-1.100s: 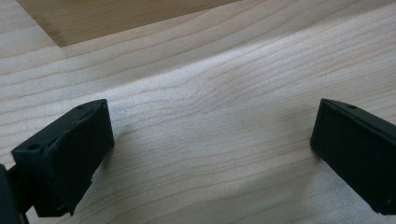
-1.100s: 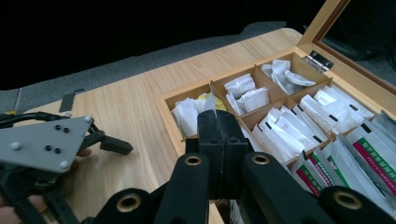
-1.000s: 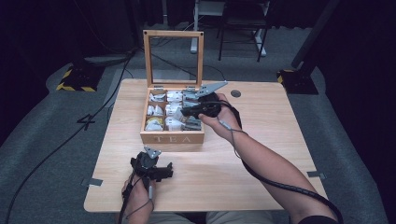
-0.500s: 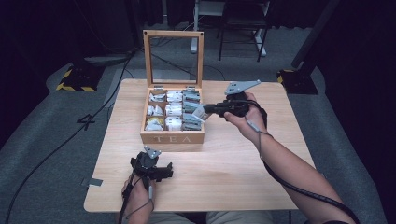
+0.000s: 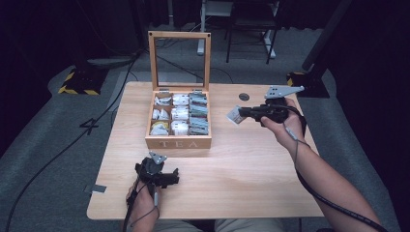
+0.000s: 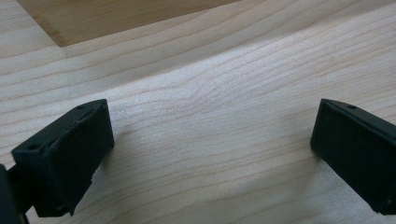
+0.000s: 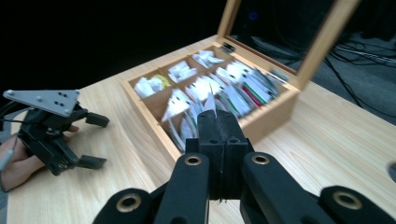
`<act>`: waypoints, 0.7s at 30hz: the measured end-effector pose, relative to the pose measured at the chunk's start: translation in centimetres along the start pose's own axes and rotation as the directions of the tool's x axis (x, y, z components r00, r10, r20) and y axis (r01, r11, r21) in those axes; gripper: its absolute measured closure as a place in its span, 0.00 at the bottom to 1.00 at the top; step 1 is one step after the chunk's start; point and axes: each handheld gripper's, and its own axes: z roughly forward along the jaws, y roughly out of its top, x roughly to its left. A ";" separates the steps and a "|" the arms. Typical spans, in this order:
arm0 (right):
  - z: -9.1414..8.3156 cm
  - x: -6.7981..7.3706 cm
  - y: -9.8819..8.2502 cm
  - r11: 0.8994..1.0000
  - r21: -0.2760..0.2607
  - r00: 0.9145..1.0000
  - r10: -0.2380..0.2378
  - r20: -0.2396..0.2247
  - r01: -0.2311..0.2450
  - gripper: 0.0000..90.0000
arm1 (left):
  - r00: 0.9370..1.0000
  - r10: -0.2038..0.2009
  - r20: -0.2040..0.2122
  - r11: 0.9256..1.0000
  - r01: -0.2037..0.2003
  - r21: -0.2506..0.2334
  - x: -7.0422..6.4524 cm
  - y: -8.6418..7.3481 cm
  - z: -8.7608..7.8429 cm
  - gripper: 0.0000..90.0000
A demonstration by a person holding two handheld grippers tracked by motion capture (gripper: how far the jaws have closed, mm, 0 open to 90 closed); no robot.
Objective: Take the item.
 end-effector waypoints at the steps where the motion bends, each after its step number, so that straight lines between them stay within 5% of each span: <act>1: -0.3 -0.2 -0.2 1.000 -0.001 1.000 0.006 0.007 -0.006 1.00 | 1.000 0.000 0.000 1.000 0.000 0.000 0.0 0.0 0.0 0.00; 21: -6.1 -4.1 -4.7 0.996 0.045 0.987 0.068 0.147 -0.075 1.00 | 1.000 0.000 0.000 1.000 0.000 0.000 0.0 0.0 0.0 0.00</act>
